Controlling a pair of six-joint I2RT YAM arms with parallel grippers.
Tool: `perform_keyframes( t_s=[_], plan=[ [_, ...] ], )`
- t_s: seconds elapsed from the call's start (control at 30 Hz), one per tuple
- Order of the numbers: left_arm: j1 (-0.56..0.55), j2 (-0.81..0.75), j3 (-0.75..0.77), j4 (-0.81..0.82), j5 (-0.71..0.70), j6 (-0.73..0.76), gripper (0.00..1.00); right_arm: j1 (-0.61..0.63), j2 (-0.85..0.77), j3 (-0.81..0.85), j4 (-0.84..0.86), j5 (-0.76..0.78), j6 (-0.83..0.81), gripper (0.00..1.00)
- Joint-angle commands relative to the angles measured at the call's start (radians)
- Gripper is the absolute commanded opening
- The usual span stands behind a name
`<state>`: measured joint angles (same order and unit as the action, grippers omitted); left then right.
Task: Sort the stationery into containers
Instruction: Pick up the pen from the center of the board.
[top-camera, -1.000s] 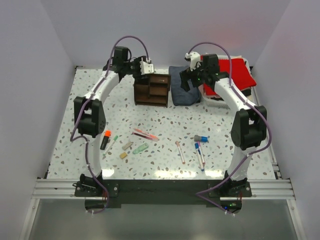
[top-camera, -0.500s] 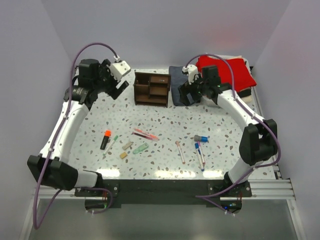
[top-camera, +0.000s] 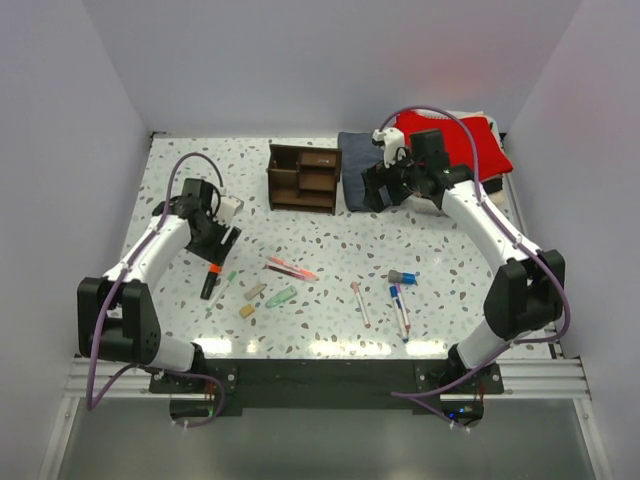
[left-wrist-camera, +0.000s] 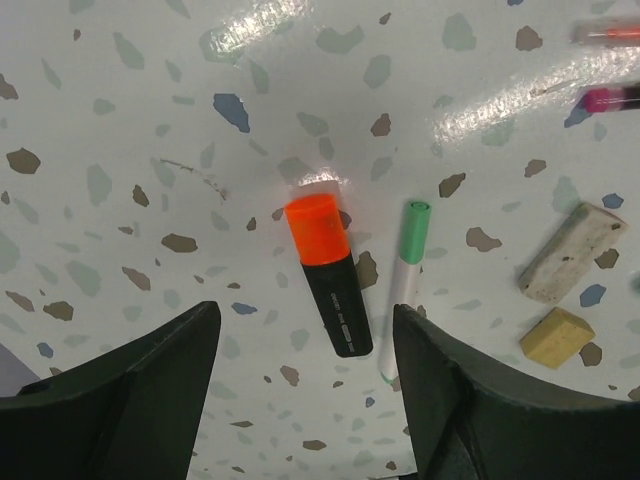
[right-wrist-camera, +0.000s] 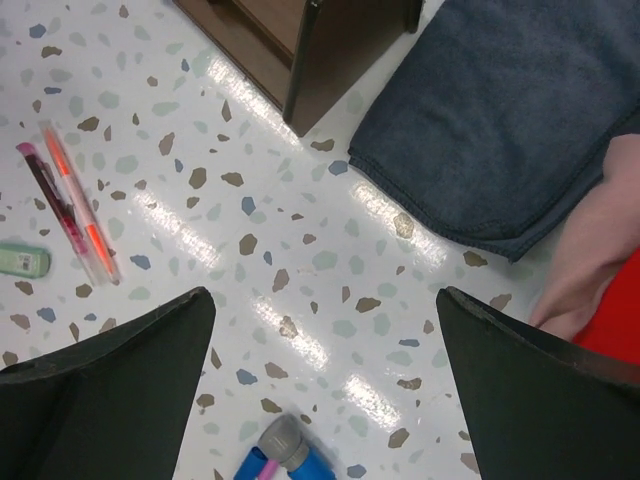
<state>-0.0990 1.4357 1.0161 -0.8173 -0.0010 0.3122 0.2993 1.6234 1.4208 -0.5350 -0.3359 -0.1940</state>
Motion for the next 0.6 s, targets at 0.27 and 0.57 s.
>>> perform_keyframes(
  t_s=[0.27, 0.57],
  plan=[
    [0.024, 0.091, -0.021, 0.087, 0.021, -0.019, 0.64, 0.0, -0.036, 0.017, -0.025, -0.008, -0.001, 0.97],
    [0.027, 0.135, -0.085, 0.156, 0.021, -0.022, 0.57, 0.001, -0.071, -0.013, -0.026, 0.018, 0.011, 0.97]
  ],
)
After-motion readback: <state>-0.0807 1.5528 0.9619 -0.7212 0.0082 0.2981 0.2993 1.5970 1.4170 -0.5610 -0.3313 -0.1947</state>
